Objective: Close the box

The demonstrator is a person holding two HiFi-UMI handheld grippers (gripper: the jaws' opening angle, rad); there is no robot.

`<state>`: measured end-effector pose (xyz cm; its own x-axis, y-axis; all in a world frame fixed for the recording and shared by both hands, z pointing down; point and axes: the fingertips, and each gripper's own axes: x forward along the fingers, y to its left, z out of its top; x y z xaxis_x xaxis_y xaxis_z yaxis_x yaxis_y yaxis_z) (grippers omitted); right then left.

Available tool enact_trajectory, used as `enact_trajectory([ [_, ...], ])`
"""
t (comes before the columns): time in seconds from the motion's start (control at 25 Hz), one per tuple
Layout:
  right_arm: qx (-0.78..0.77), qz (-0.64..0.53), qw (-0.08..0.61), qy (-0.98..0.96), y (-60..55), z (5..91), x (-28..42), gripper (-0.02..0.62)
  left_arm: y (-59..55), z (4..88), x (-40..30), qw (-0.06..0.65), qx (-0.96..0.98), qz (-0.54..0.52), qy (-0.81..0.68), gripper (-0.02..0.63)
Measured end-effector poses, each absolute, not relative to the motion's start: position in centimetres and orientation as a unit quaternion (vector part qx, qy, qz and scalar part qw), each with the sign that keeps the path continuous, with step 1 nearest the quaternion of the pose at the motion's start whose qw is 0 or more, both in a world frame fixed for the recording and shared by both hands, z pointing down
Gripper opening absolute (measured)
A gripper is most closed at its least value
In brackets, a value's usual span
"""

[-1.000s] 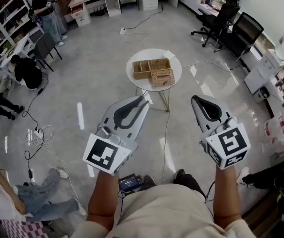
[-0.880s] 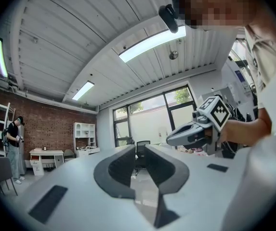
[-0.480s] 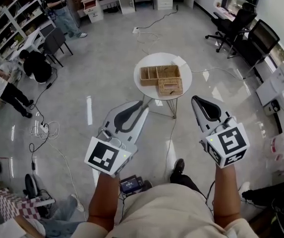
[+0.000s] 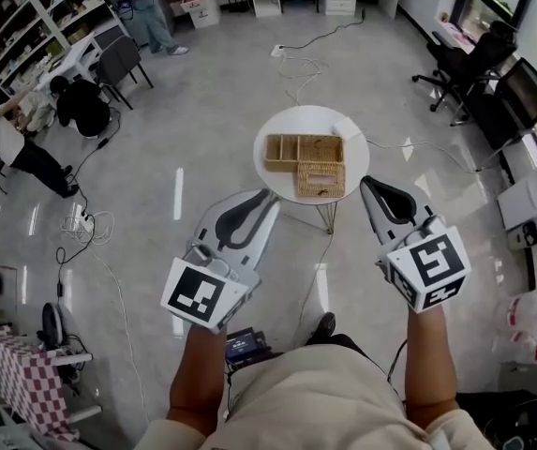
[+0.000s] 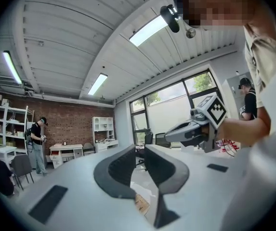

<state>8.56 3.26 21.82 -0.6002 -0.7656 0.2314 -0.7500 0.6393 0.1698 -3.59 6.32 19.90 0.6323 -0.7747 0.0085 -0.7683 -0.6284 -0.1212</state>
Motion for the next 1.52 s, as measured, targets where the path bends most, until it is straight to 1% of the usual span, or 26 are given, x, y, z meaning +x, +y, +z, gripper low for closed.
enact_trajectory([
  [0.32,0.396,-0.022,0.136,-0.908,-0.6,22.8,11.2,-0.006,3.4,20.5,-0.7,0.054,-0.888,-0.046,0.455,0.054],
  [0.64,0.394,-0.013,0.134,-0.909,-2.7,23.7,12.0,-0.006,1.5,21.3,0.7,0.050,-0.889,-0.063,0.451,0.054],
  [1.16,0.471,-0.003,0.154,-0.869,-8.6,24.2,9.5,-0.006,-7.0,21.7,-2.6,0.048,-0.929,-0.032,0.365,0.051],
  [1.52,0.513,0.005,0.167,-0.842,-12.9,25.0,5.5,-0.006,-12.8,22.6,-8.4,0.044,-0.942,-0.021,0.331,0.049],
])
